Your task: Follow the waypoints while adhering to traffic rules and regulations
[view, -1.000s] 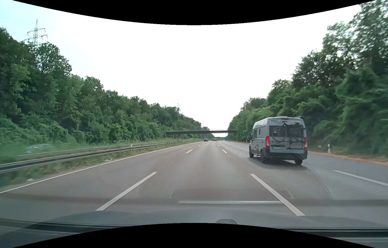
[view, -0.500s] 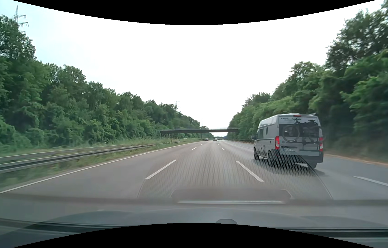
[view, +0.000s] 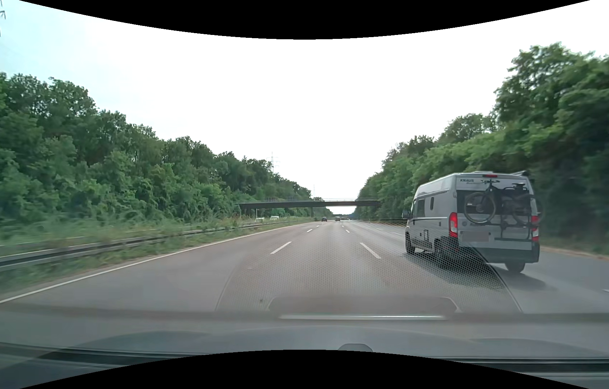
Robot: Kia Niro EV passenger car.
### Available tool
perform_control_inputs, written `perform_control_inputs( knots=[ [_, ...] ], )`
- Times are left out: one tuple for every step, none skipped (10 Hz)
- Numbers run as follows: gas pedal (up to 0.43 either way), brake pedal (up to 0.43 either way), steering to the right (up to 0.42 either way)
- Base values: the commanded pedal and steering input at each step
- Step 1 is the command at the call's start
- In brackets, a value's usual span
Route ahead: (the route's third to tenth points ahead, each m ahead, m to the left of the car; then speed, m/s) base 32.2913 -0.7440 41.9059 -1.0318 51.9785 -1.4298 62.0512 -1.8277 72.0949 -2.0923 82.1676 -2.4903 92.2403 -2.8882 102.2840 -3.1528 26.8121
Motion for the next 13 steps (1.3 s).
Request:
perform_control_inputs(
  knots=[
    [0.331, 0.0, 0.0],
    [0.331, 0.0, 0.0],
    [0.331, 0.0, 0.0],
    [0.331, 0.0, 0.0],
    [0.331, 0.0, 0.0],
    [0.331, 0.0, 0.0],
    [0.331, 0.0, 0.0],
    [0.331, 0.0, 0.001],
    [0.331, 0.0, 0.0],
    [0.331, 0.0, 0.001],
    [0.331, 0.0, 0.001],
    [0.319, 0.0, 0.001],
    [0.287, 0.0, 0.001]
  ],
)
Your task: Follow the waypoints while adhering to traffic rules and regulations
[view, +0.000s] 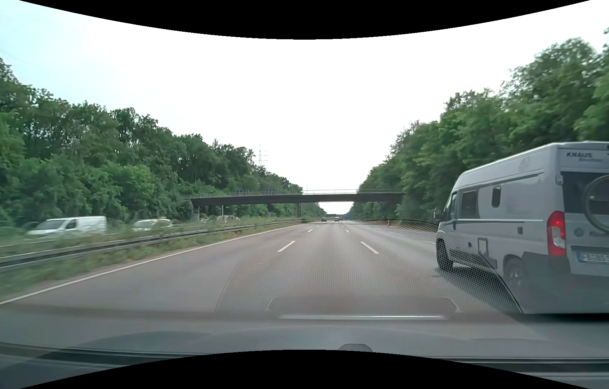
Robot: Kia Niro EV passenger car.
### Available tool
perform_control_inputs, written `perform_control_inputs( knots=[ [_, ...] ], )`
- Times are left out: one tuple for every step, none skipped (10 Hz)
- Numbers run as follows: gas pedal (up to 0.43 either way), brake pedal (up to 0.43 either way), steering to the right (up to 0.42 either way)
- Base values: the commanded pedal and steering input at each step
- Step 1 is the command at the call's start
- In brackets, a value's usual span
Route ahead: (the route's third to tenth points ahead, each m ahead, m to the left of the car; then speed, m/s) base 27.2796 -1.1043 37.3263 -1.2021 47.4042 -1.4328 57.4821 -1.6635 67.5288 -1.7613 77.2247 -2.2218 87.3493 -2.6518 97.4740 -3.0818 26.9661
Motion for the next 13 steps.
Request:
perform_control_inputs(
  knots=[
    [0.28, 0.0, 0.001],
    [0.28, 0.0, 0.0],
    [0.28, 0.0, 0.0],
    [0.28, 0.0, 0.0],
    [0.28, 0.0, 0.0],
    [0.28, 0.0, 0.0],
    [0.28, 0.0, -0.001],
    [0.28, 0.0, -0.002],
    [0.28, 0.0, -0.002],
    [0.28, 0.0, -0.002],
    [0.287, 0.0, -0.002],
    [0.287, 0.0, -0.002],
    [0.287, 0.0, -0.001]
  ],
)
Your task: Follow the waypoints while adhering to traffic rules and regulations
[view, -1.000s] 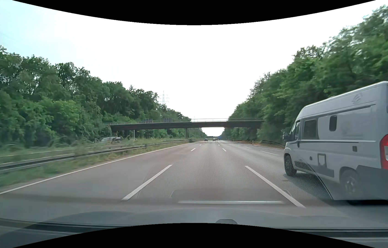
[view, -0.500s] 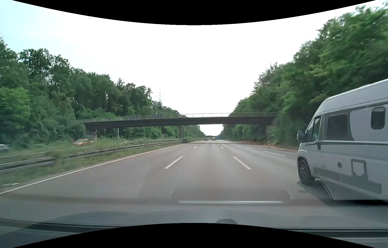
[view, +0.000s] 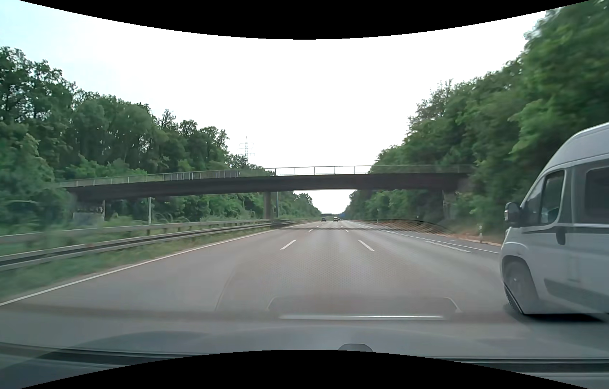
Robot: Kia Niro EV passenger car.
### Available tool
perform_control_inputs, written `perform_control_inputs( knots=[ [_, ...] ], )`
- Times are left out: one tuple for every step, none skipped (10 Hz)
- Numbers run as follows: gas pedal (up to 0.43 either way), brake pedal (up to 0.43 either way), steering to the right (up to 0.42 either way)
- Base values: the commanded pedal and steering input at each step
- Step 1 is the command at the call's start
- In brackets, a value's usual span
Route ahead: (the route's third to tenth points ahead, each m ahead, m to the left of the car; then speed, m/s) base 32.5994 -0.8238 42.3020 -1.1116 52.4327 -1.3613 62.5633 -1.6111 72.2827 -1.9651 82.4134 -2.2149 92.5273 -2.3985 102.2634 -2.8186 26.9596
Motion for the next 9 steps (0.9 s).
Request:
perform_control_inputs(
  knots=[
    [0.287, 0.0, -0.002],
    [0.287, 0.0, -0.001],
    [0.287, 0.0, -0.001],
    [0.287, 0.0, -0.001],
    [0.287, 0.0, 0.0],
    [0.287, 0.0, 0.001],
    [0.287, 0.0, 0.001],
    [0.287, 0.0, 0.001],
    [0.287, 0.0, 0.001]
  ],
)
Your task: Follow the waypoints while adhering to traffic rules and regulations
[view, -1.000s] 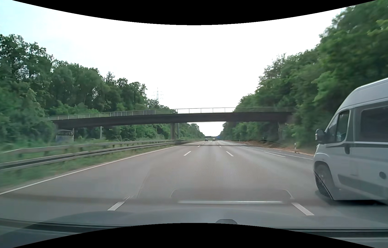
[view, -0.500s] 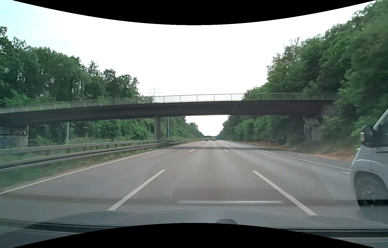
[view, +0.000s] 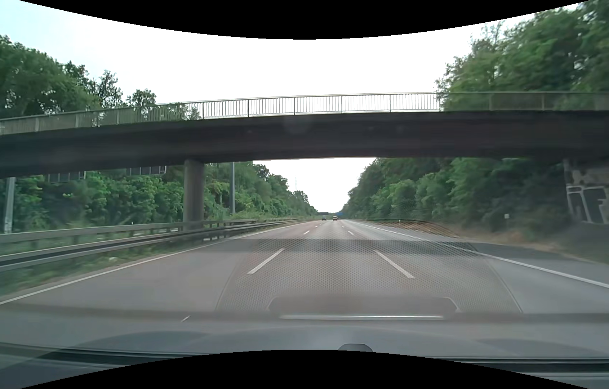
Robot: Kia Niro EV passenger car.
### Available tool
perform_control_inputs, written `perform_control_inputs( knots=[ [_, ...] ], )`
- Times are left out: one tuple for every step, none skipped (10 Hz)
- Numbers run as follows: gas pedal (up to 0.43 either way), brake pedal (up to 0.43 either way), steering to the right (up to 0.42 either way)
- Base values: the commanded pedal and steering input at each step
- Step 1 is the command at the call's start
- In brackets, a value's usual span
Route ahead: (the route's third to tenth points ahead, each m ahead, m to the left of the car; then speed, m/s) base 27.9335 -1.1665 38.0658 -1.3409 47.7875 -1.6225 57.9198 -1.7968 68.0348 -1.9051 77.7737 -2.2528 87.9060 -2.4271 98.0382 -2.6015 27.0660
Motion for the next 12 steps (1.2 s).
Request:
perform_control_inputs(
  knots=[
    [0.287, 0.0, 0.0],
    [0.287, 0.0, -0.001],
    [0.287, 0.0, -0.001],
    [0.287, 0.0, -0.001],
    [0.299, 0.0, -0.001],
    [0.299, 0.0, -0.001],
    [0.299, 0.0, -0.001],
    [0.299, 0.0, -0.001],
    [0.299, 0.0, -0.001],
    [0.299, 0.0, -0.001],
    [0.299, 0.0, 0.0],
    [0.299, 0.0, 0.001]
  ],
)
